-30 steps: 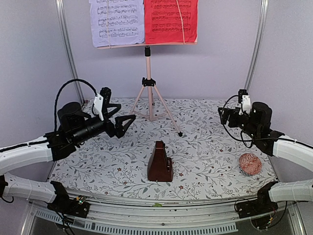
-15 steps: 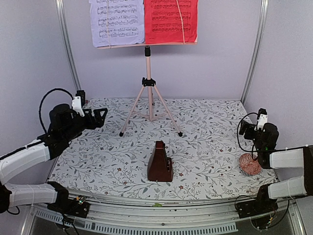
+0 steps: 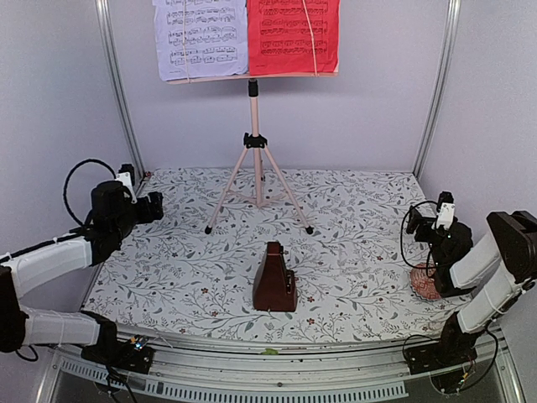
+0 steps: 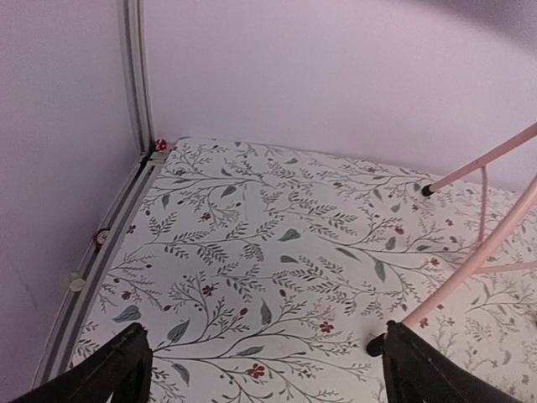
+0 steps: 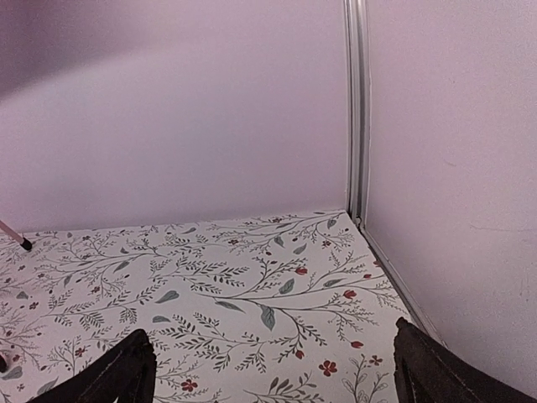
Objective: Set up the instrument practice props
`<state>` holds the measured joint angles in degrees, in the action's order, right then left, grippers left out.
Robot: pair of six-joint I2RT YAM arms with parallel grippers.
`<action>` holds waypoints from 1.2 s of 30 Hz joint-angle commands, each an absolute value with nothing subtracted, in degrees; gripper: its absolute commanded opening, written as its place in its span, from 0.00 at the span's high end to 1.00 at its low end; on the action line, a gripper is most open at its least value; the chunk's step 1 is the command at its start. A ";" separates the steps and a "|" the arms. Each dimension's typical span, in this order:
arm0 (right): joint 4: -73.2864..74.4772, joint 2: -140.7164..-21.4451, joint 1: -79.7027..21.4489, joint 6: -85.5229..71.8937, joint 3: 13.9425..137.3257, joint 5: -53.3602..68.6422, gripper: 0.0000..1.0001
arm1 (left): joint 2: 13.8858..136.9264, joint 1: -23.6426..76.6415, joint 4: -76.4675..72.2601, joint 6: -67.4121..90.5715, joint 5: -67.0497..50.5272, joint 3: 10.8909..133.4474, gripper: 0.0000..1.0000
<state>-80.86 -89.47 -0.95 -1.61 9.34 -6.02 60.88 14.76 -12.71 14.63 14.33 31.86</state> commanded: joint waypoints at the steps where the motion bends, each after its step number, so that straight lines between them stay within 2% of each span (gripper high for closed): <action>1: -81.63 -89.17 0.00 -1.39 11.16 -3.78 0.01 | 65.90 10.57 -16.30 11.42 23.20 30.49 0.04; 8: -82.51 -89.12 0.00 -1.49 10.72 -3.77 0.01 | 77.21 5.38 -36.65 9.66 28.48 25.57 0.04; 11: -82.50 -89.12 0.01 -1.42 10.73 -3.77 0.01 | 80.67 4.97 -51.59 5.67 28.92 21.44 0.04; 18: -82.47 -89.12 0.01 -1.57 10.80 -3.74 0.01 | 85.11 3.47 -74.21 1.01 23.29 13.28 0.04; 21: -82.45 -89.12 0.00 -1.51 10.79 -3.70 0.01 | 84.91 3.18 -75.58 0.75 18.84 11.38 0.04; 24: -82.45 -89.12 0.02 -1.51 10.73 -3.75 0.01 | 89.84 2.85 -87.37 -0.75 16.35 8.27 0.04; 31: -82.52 -89.12 0.01 -1.51 10.79 -3.69 0.01 | 88.82 3.45 -75.81 -0.96 16.52 13.38 0.04; 36: -82.42 -89.12 0.00 -1.54 10.83 -3.69 0.01 | 89.18 3.49 -77.03 -1.07 16.58 13.21 0.04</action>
